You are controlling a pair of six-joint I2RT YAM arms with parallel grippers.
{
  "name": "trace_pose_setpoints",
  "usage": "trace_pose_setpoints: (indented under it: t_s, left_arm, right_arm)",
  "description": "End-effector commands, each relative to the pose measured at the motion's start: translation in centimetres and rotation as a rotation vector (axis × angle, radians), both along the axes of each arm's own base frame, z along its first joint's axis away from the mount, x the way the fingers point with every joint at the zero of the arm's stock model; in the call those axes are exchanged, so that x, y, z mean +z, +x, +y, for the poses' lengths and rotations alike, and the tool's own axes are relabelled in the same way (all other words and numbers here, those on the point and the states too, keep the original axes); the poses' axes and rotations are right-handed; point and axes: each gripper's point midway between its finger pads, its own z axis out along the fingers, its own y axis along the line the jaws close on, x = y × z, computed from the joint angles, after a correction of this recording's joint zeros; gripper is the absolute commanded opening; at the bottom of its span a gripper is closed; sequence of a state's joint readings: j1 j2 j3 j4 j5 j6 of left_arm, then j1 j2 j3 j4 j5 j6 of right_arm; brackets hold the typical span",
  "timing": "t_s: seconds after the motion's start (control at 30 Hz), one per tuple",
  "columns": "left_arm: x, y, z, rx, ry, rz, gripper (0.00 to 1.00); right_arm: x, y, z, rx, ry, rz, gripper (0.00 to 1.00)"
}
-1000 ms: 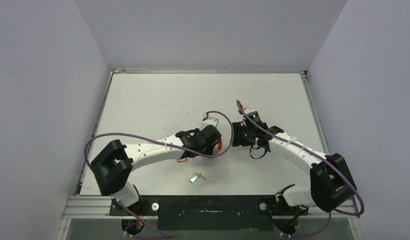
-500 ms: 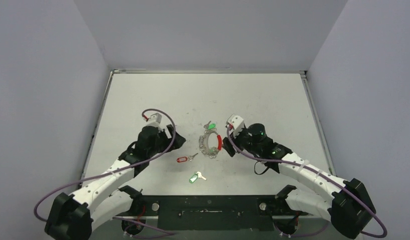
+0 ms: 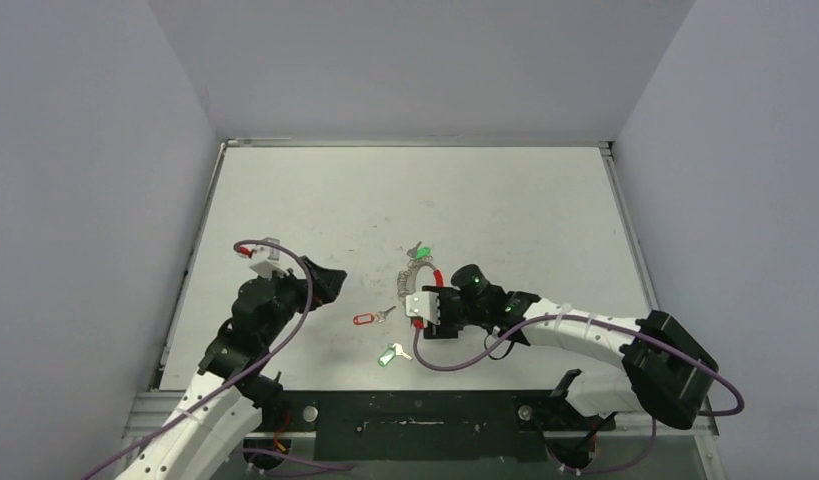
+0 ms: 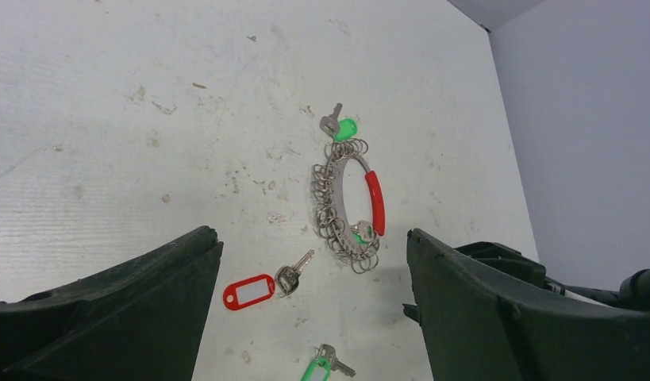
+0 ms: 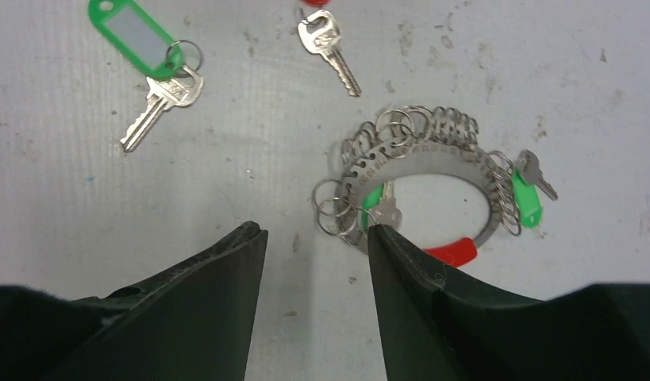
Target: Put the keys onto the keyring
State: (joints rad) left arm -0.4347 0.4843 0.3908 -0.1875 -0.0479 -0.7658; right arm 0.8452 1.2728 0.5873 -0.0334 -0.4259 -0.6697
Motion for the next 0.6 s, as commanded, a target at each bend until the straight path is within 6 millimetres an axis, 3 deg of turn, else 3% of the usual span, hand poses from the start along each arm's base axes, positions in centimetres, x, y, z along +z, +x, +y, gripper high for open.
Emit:
trace_pose_setpoints:
  t_s: [0.0, 0.33, 0.57]
  left_arm:
    - [-1.7, 0.0, 0.5, 0.01, 0.045, 0.049, 0.85]
    - [-3.8, 0.9, -2.6, -0.124, 0.069, 0.216, 0.86]
    - [-4.3, 1.7, -4.6, -0.195, 0.028, 0.265, 0.86]
  right_arm:
    - [0.8, -0.1, 2.7, 0.13, 0.016, -0.106, 0.48]
    - [-0.2, 0.2, 4.5, 0.133, 0.027, -0.141, 0.29]
    - [-0.1, 1.7, 4.9, 0.067, 0.046, -0.2, 0.27]
